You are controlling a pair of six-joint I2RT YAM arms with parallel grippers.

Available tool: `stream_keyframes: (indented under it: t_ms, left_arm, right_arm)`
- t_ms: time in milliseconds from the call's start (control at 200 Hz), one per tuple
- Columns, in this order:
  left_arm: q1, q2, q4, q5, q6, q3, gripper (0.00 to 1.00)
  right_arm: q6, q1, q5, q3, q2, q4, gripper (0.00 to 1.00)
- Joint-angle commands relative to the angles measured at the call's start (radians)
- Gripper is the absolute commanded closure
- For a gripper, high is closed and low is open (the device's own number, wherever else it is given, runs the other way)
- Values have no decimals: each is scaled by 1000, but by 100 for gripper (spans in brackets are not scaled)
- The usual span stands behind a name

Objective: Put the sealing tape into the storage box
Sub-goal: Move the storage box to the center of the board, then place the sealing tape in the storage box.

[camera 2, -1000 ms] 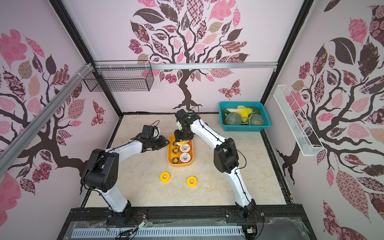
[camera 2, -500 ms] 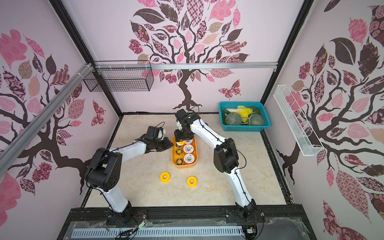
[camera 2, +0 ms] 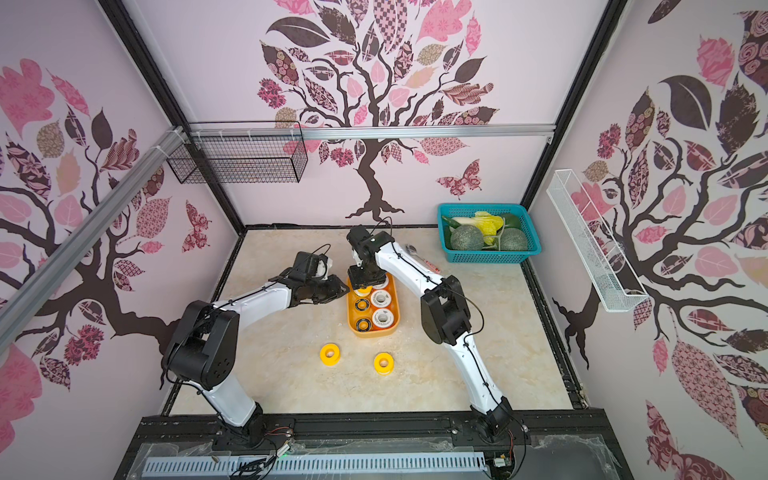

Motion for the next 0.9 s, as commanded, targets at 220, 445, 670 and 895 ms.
stream_keyframes:
  t_ms: [220, 445, 670, 895]
  left_arm:
    - [23, -42, -15, 19, 17, -11, 69]
    - [26, -39, -14, 23, 19, -12, 69]
    - [30, -41, -15, 25, 17, -12, 69]
    - [33, -39, -17, 29, 17, -11, 69]
  right_arm:
    - [8, 17, 57, 94, 50, 2, 36]
    - [16, 17, 74, 125, 72, 8, 36]
    - [16, 19, 83, 142, 91, 5, 36]
    - [14, 22, 87, 148, 101, 5, 35]
